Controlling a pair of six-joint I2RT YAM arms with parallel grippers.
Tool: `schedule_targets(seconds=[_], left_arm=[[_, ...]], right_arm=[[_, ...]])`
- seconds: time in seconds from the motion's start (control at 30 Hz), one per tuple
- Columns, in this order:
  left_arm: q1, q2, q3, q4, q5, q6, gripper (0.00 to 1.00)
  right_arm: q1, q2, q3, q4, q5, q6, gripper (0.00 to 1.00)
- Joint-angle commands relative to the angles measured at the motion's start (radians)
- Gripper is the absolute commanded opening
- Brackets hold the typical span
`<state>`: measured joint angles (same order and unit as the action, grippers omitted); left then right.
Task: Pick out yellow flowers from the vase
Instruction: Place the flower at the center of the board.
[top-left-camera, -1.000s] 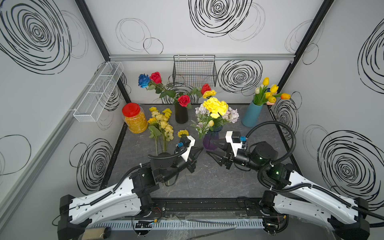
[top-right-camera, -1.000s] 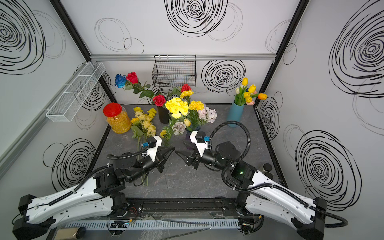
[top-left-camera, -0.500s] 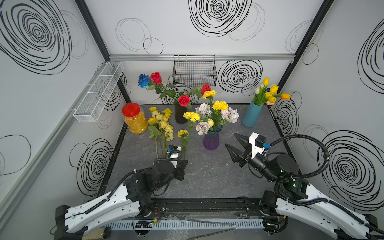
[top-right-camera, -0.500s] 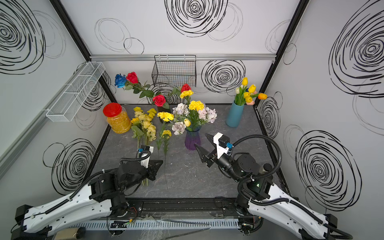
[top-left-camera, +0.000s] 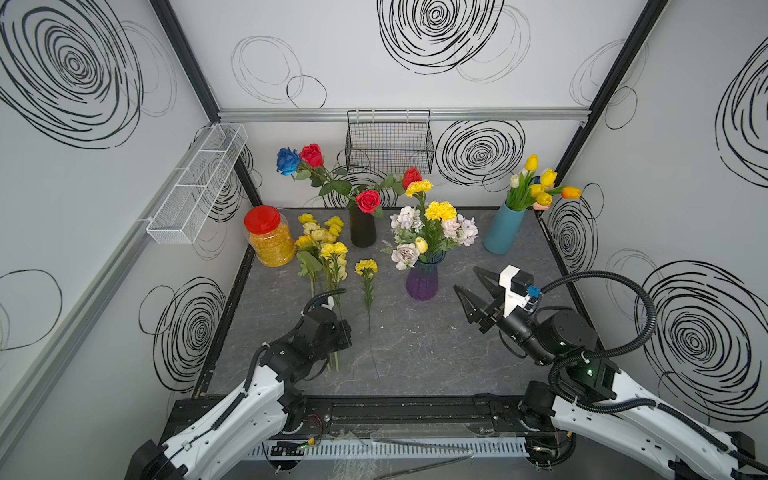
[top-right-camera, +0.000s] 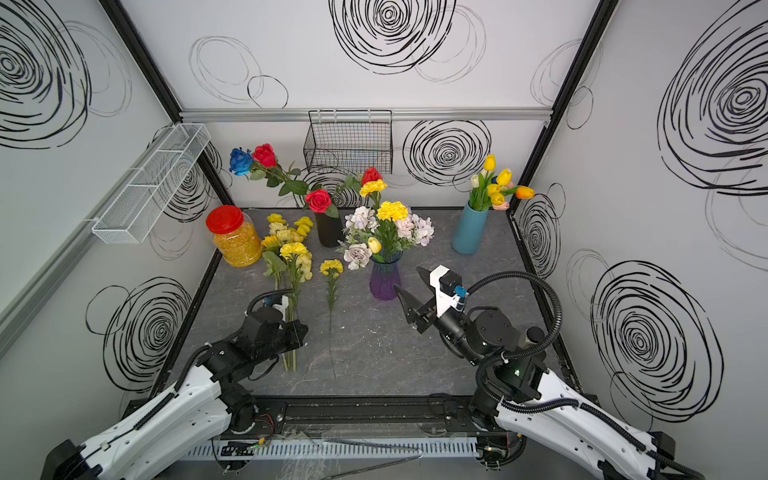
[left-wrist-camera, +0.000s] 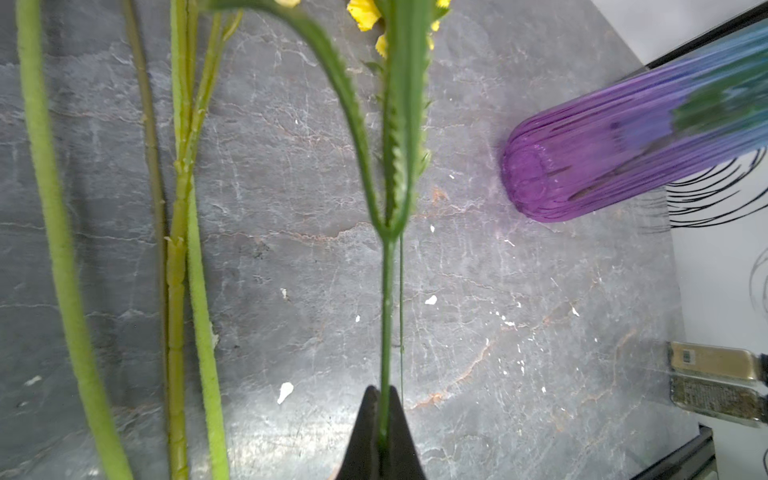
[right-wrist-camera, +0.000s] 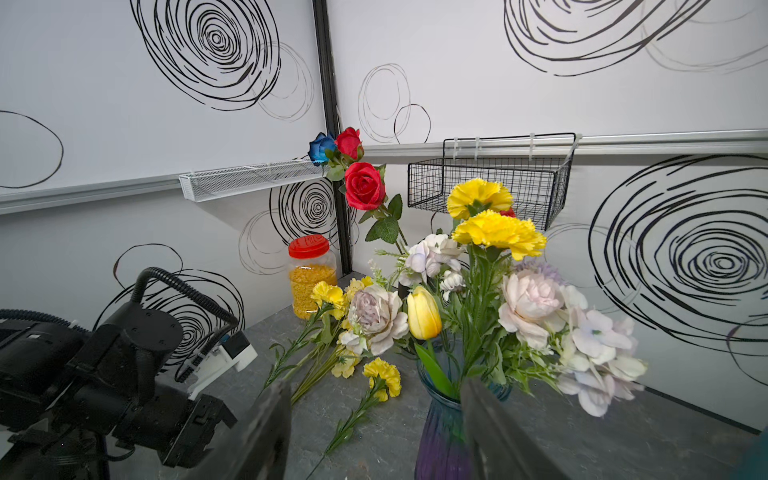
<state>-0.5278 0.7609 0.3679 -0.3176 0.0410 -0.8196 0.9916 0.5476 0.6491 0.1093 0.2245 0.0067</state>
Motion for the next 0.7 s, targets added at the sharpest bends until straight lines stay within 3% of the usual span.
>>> schedule_targets(seconds=[0.0, 0.23, 0.4, 0.57, 0.67], left_arm=[[0.025, 0.084, 0.012, 0.113, 0.085, 0.042, 0.0], [0.028, 0.273, 0.012, 0.206, 0.105, 0.051, 0.0], [0.022, 0.313, 0.013, 0.21, 0.092, 0.069, 0.13], [0.026, 0.293, 0.002, 0.186, 0.069, 0.072, 0.38], [0.028, 0.253, 0.008, 0.148, 0.038, 0.076, 0.44]], right_arm=[[-0.005, -0.02, -0.021, 0.008, 0.01, 0.025, 0.68], [-0.006, -0.036, -0.031, 0.001, 0.011, 0.042, 0.68], [-0.007, -0.038, -0.037, 0.003, 0.008, 0.047, 0.68], [-0.005, -0.043, -0.04, 0.0, 0.014, 0.048, 0.68], [-0.006, -0.048, -0.04, -0.003, 0.021, 0.047, 0.68]])
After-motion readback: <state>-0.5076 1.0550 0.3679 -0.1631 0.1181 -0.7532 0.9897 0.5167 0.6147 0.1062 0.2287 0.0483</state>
